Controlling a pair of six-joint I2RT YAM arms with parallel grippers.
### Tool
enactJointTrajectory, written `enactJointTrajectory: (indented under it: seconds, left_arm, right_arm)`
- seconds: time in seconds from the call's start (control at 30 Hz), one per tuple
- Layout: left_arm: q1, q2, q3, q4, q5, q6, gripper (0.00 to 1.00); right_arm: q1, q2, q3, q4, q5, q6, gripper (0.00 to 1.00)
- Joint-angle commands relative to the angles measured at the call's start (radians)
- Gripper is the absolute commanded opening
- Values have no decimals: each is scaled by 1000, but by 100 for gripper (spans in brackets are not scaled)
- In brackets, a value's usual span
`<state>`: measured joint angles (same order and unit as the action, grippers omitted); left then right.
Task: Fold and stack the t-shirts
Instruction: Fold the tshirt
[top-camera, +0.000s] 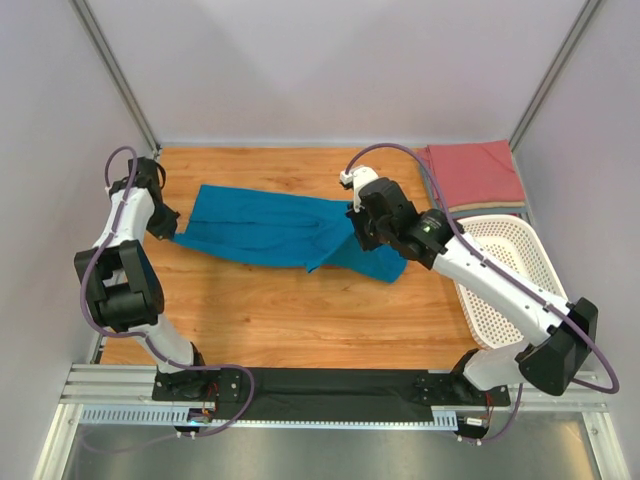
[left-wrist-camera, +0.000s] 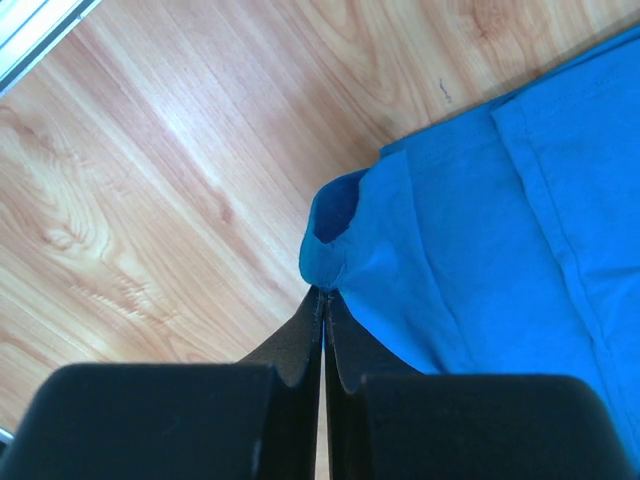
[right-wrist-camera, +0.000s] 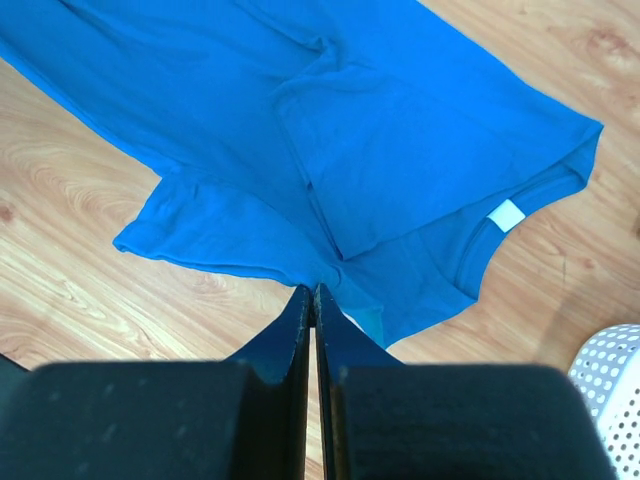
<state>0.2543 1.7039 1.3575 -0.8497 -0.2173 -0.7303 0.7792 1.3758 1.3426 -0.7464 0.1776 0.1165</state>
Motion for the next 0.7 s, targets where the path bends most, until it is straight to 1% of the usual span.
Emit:
enactJointTrajectory:
  seconds: [0.0, 0.17, 0.23, 0.27, 0.33, 0.47, 0.67]
  left_arm:
    - [-4, -4, 46, -15, -36, 23, 0]
    - [-15, 65, 107, -54, -43, 35, 0]
    - [-20, 71, 112, -58, -56, 37, 0]
    - [-20, 69, 106, -54, -56, 37, 0]
    - [-24, 71, 106, -40, -56, 40, 0]
    - [-32, 102, 147, -35, -39, 51, 0]
    - [-47, 197, 232, -71, -27, 51, 0]
  right_arm:
    - [-6, -6, 64, -33, 25, -57, 0]
    - [-26, 22, 118, -59, 52, -106, 0]
    - [-38, 31, 148, -64, 46, -113, 0]
    - [-41, 43, 158, -65, 42, -150, 0]
    - [-52, 57, 184, -61, 40, -169, 0]
    - [-72, 126, 224, -70, 17, -213, 0]
    - [-106, 201, 243, -62, -12, -261, 0]
